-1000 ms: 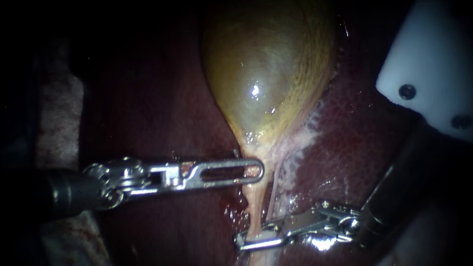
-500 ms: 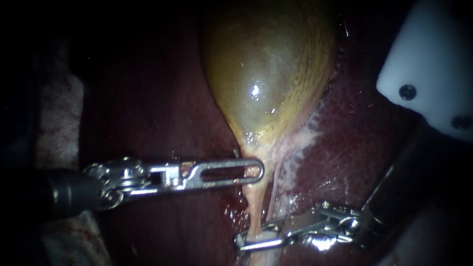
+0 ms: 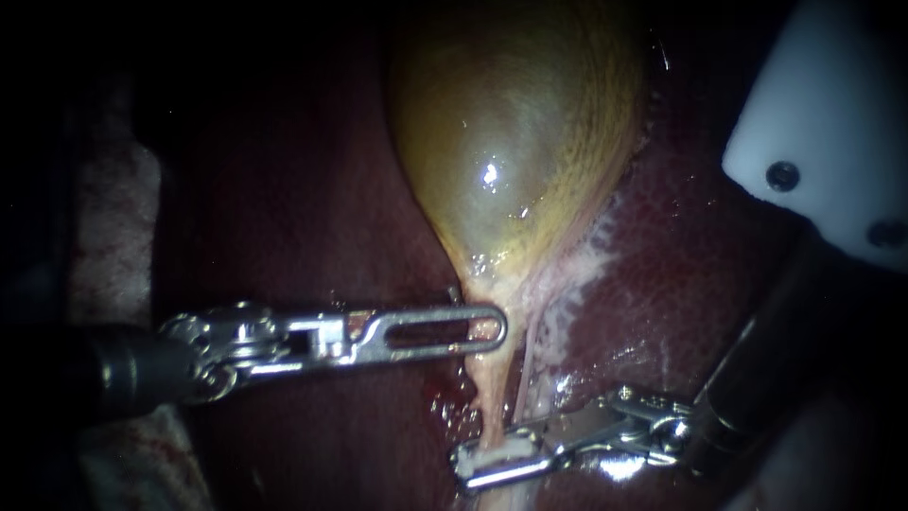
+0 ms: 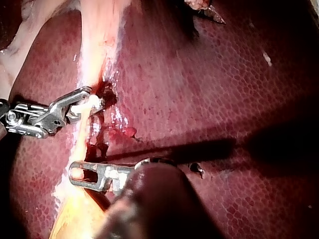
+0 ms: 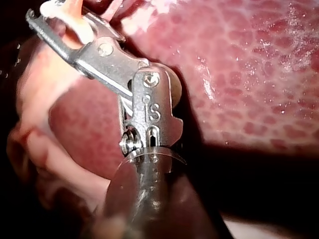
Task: Going back first clip left tube
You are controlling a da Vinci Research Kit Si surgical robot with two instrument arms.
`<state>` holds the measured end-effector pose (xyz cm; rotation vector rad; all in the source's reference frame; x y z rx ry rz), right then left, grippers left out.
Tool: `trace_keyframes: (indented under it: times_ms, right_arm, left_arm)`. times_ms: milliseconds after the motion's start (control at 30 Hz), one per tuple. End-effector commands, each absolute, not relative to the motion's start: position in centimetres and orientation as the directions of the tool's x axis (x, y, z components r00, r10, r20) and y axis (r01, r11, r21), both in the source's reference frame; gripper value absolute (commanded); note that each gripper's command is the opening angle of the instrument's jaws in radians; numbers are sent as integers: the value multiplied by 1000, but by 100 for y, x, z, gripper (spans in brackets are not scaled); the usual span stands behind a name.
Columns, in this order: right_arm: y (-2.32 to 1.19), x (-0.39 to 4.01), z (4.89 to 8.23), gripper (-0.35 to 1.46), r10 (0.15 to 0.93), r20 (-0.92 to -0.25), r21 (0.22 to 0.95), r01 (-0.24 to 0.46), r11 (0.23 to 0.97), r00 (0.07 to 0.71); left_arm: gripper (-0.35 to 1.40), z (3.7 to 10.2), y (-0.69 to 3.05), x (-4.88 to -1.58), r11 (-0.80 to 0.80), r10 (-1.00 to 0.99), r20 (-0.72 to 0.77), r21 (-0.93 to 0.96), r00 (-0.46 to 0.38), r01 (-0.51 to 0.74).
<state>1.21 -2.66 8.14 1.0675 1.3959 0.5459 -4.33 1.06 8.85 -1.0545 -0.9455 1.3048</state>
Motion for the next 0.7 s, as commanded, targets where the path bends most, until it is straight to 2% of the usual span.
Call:
trace_keyframes:
  times_ms: [33,333,700]
  right_arm:
    - [-267,121,814,33,840,-517,842,272,466,163]
    - [-269,119,816,43,793,-576,809,280,517,201]
    - [-264,114,812,45,743,-631,771,287,569,223]
  left_arm:
    - [-35,885,106,-433,-23,998,-40,-962,56,-273]
    - [-35,885,106,-433,-23,998,-40,-962,56,-273]
    - [-35,885,106,-433,-23,998,-40,-962,56,-273]
